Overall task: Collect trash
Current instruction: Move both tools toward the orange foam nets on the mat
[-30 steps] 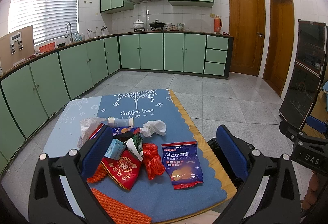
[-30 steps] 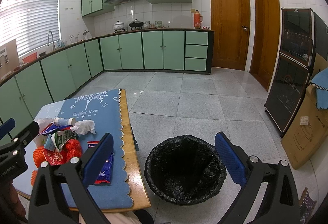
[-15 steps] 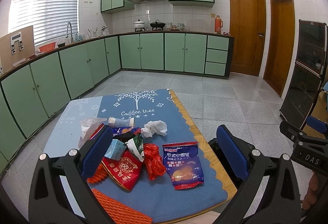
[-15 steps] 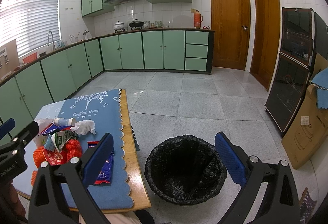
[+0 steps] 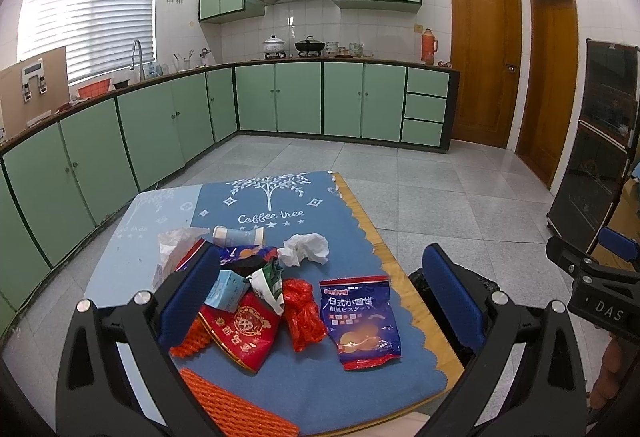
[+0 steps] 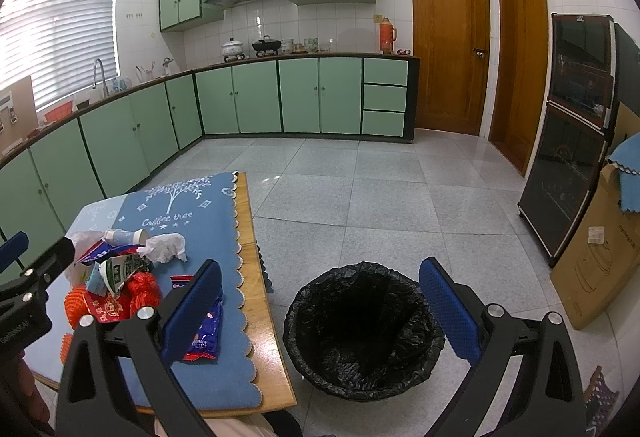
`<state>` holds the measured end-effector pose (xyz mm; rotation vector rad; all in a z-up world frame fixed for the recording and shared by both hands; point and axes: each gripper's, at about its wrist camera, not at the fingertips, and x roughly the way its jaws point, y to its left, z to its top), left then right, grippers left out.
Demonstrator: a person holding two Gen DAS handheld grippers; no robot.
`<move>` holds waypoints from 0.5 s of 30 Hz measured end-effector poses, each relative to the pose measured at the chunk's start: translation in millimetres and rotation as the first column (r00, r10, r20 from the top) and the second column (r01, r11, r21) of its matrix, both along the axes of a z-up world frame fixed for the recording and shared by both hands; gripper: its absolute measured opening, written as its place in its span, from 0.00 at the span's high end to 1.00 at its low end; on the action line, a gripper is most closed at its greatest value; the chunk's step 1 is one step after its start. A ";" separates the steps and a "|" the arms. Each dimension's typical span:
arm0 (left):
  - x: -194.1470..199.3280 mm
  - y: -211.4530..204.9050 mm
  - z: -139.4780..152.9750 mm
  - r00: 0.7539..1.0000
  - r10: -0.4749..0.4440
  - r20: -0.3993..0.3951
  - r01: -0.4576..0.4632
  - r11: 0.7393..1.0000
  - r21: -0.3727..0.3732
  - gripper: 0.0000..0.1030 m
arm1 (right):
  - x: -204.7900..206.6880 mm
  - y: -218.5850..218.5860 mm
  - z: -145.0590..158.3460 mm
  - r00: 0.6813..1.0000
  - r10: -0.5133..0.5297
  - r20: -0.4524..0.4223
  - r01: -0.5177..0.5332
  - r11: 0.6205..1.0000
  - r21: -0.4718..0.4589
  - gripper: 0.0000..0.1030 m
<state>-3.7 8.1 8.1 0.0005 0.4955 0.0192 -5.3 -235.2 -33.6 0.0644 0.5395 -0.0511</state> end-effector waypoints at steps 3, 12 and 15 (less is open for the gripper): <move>2.3 4.6 -0.8 1.000 0.007 -0.006 -0.007 1.000 -0.003 0.05 | 4.3 0.6 -1.7 1.000 0.005 0.001 -0.005 1.000 -0.001 0.06; 6.7 44.7 -14.1 0.988 0.155 0.014 -0.155 0.987 0.042 0.05 | 26.9 26.3 -13.1 0.996 0.092 0.007 -0.092 0.996 0.010 0.06; 8.6 71.5 -21.4 0.975 0.221 -0.004 -0.221 0.975 0.037 0.05 | 36.5 42.7 -19.5 0.989 0.147 0.006 -0.147 0.989 0.012 0.06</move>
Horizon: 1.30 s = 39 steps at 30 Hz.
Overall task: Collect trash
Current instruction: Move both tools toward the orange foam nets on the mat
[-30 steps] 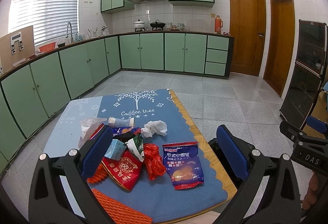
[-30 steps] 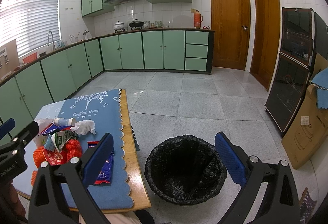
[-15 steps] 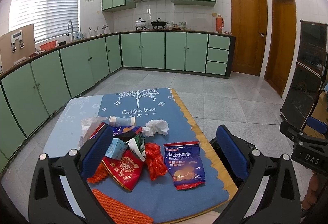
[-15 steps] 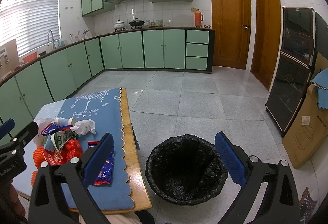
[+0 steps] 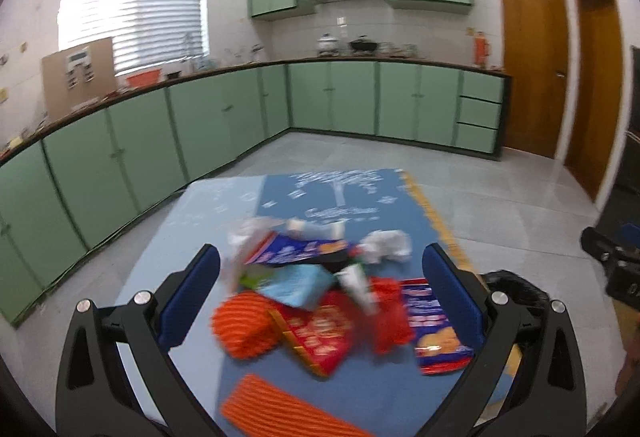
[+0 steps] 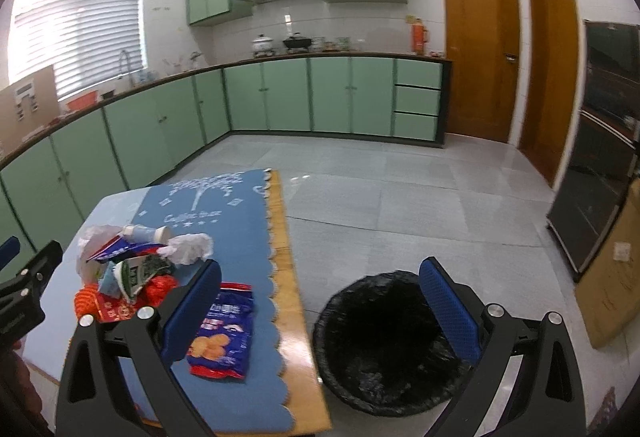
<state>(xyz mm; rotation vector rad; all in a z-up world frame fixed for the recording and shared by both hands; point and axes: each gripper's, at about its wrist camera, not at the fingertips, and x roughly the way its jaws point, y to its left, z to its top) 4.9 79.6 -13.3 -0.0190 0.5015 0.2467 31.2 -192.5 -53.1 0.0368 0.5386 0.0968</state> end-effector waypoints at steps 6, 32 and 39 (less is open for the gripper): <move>-0.8 43.2 -14.0 0.994 0.111 -0.022 -0.111 0.994 0.010 0.05 | 25.2 33.6 -7.2 0.994 0.110 -0.020 -0.109 0.994 0.020 0.11; -10.8 91.1 -71.6 0.965 0.197 -0.175 -0.211 0.975 -0.065 0.05 | 52.6 134.3 -65.0 0.896 0.395 -0.203 -0.400 0.916 0.014 0.38; -22.5 86.9 -73.5 0.963 0.186 -0.194 -0.201 0.978 -0.061 0.05 | 47.0 128.6 -62.9 0.887 0.419 -0.195 -0.424 0.905 0.019 0.41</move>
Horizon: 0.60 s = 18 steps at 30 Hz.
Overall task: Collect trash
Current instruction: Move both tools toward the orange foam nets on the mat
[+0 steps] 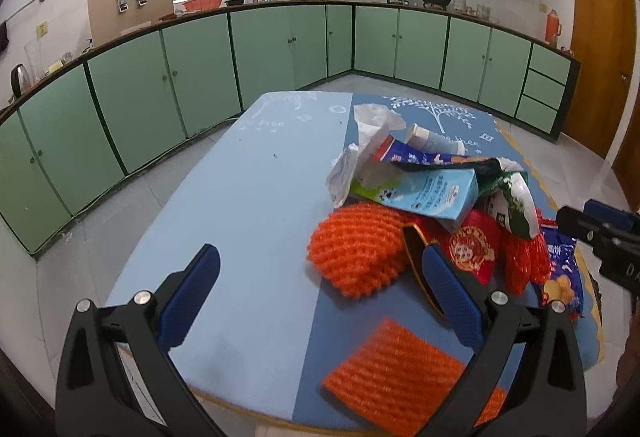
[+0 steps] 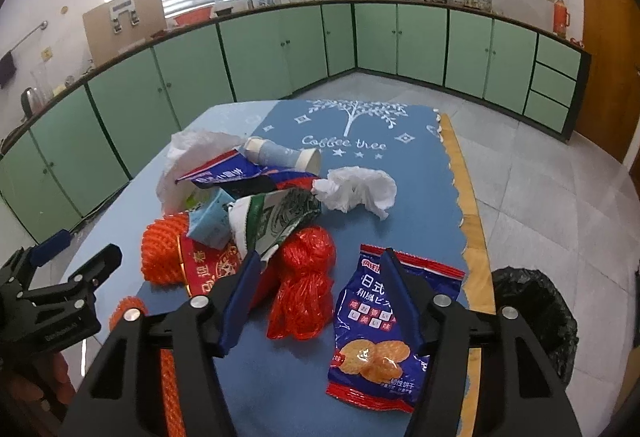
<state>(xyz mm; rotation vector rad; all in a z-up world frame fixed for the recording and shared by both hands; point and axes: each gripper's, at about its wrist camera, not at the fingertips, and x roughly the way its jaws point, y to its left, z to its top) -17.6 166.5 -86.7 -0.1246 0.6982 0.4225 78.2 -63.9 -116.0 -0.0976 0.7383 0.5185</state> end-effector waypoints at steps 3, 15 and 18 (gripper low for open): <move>-6.2 -3.1 -2.5 1.000 -0.007 -0.012 0.007 1.000 -0.003 0.05 | -3.8 -0.8 -0.5 1.000 0.009 -0.003 -0.009 1.000 0.006 0.41; -11.5 -16.8 -16.7 0.996 -0.065 -0.057 0.061 0.996 -0.070 0.21 | -16.7 -6.4 8.4 0.999 0.004 0.038 -0.005 1.000 0.022 0.41; -11.0 -17.8 -21.4 0.995 -0.075 -0.073 0.068 0.994 -0.087 0.25 | -16.0 -6.2 8.2 0.999 0.002 0.035 -0.003 1.000 0.021 0.41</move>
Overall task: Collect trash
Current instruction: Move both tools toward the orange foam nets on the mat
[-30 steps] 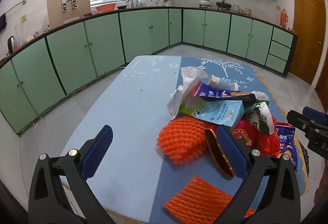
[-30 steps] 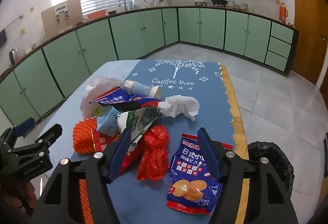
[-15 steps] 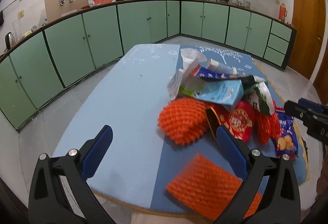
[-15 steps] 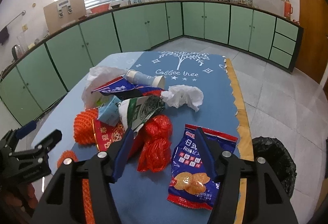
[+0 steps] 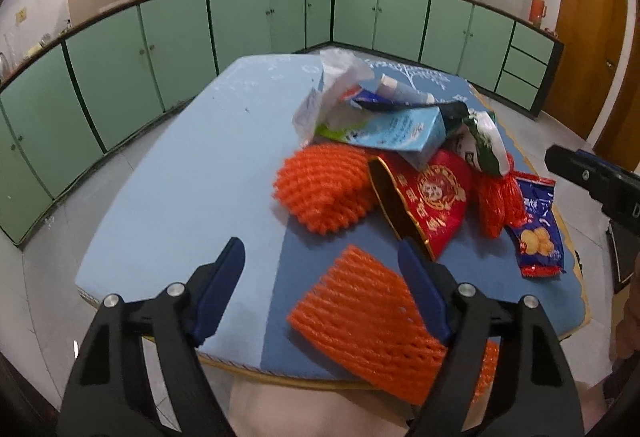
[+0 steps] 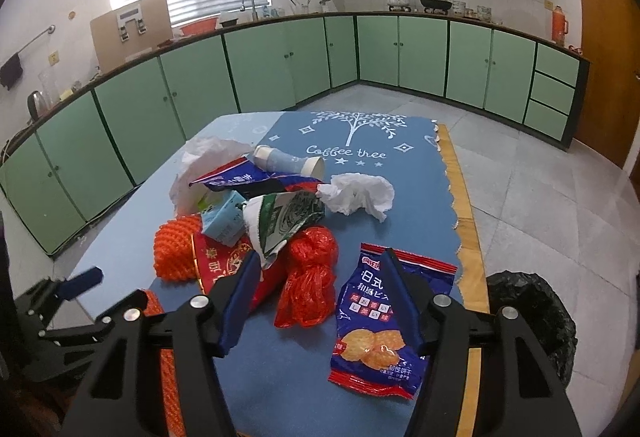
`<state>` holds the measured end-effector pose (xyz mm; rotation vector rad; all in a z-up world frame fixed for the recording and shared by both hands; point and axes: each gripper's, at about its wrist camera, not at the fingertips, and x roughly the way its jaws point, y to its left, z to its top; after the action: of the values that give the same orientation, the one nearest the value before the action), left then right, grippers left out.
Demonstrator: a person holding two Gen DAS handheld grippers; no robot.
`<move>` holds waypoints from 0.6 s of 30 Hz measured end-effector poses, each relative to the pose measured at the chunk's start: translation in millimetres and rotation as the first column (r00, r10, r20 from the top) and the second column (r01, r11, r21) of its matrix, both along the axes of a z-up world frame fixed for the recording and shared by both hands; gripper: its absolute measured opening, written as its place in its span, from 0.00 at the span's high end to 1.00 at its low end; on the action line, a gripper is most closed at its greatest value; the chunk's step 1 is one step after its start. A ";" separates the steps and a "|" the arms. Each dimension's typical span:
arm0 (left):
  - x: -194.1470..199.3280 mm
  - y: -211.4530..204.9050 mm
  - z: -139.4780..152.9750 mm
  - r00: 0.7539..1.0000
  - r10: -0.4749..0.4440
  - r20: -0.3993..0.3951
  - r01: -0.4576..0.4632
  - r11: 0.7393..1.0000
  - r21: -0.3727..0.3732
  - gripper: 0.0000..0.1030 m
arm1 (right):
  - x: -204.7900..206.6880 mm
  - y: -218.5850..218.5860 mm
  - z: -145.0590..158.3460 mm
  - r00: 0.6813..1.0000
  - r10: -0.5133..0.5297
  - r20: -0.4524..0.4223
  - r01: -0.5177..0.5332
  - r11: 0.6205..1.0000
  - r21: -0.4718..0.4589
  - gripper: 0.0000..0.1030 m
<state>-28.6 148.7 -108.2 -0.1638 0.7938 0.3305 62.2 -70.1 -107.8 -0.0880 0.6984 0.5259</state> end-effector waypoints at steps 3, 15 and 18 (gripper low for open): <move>0.7 -2.5 -4.0 1.000 -0.015 -0.018 0.015 1.000 -0.012 0.25 | 0.0 1.5 -1.1 1.000 0.005 -0.001 -0.005 1.000 -0.007 0.41; 11.4 -3.8 -27.2 0.993 -0.068 -0.094 0.059 0.993 -0.100 1.00 | 4.1 1.3 -5.4 1.000 -0.002 -0.015 0.002 1.000 -0.010 0.41; 10.8 -1.5 -21.6 0.996 -0.056 -0.068 0.050 0.994 -0.097 1.00 | 4.1 1.4 -5.6 1.000 -0.001 -0.015 0.001 1.000 -0.009 0.41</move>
<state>-17.8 147.2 -129.8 -0.2209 0.8829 0.2494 66.3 -68.7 -113.4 -0.0925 0.7160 0.5230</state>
